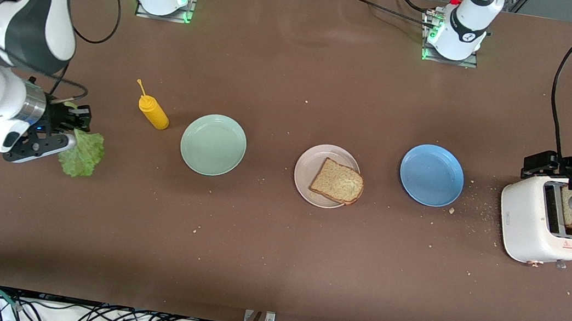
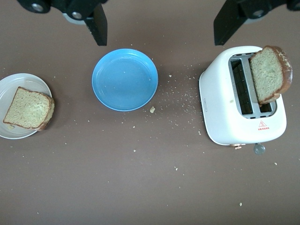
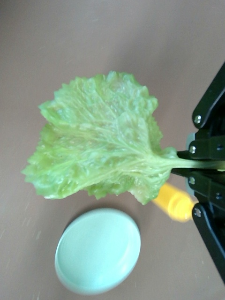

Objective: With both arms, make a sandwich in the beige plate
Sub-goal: 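Carry the lettuce with the right gripper and lower it onto the bread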

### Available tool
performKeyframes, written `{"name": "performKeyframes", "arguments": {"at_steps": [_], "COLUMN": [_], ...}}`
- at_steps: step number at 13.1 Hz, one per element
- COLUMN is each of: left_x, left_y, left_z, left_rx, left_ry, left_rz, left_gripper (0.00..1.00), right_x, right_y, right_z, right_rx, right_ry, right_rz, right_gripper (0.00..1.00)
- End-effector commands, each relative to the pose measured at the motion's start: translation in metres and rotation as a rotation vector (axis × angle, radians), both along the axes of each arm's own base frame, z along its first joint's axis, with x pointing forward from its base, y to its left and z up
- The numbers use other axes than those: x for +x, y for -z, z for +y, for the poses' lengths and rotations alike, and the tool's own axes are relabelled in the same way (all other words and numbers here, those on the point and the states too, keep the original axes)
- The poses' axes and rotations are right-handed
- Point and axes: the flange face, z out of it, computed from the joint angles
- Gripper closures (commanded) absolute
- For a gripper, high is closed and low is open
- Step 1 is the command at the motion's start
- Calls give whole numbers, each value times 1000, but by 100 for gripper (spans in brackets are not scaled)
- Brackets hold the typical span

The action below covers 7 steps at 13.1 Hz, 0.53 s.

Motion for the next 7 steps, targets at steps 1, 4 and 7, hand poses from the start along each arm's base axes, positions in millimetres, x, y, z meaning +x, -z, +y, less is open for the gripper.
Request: {"name": "performKeyframes", "arguments": {"at_steps": [1,4,7], "left_x": [-3,-3,-3], "left_y": [-8,-8,-8], "left_z": [1,1,2], "left_rx": [19,19,19], "left_ry": [-3,-3,-4], "left_rz": [1,2,-1], "left_gripper": [0,0,0], "right_x": [-3,-19,-43], "right_y": [-23,-31,1], "right_z": [95,218,330], "right_rx": [41,99,162], "right_ry": [-150,-282,-342], "right_rz": [-51,-234,-395], "right_gripper": [100,100,100]}}
